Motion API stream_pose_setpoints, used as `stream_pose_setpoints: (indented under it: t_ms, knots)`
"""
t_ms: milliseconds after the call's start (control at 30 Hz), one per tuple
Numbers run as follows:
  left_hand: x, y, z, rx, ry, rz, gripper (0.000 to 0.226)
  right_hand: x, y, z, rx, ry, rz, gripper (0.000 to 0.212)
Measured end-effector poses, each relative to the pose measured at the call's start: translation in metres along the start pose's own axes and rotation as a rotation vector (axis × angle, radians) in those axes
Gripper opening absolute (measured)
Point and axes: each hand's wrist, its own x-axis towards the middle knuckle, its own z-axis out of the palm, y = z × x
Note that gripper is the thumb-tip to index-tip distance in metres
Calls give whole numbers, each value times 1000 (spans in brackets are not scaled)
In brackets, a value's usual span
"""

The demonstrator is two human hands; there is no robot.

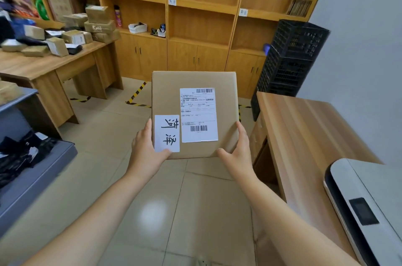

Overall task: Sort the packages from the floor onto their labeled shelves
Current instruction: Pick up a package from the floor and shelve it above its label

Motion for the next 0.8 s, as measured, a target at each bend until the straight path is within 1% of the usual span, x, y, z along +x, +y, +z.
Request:
stream_pose_setpoints:
  t_ms: [100, 233, 333, 500, 633, 800]
  knots:
    - [72, 14, 35, 26, 37, -20, 95, 85, 7, -2, -8, -3, -3, 88]
    - [158, 30, 74, -31, 63, -41, 94, 187, 11, -3, -17, -19, -26, 86]
    - [215, 33, 91, -58, 95, -45, 93, 252, 11, 5, -33, -46, -51, 85]
    - [306, 22, 98, -95, 133, -65, 96, 342, 9, 34, -21, -72, -79, 84]
    - [384, 10, 99, -68, 149, -76, 94, 413, 6, 70, 7, -80, -75, 84]
    - [497, -11, 93, -83, 119, -38, 94, 507, -4, 127, 26, -32, -75, 85]
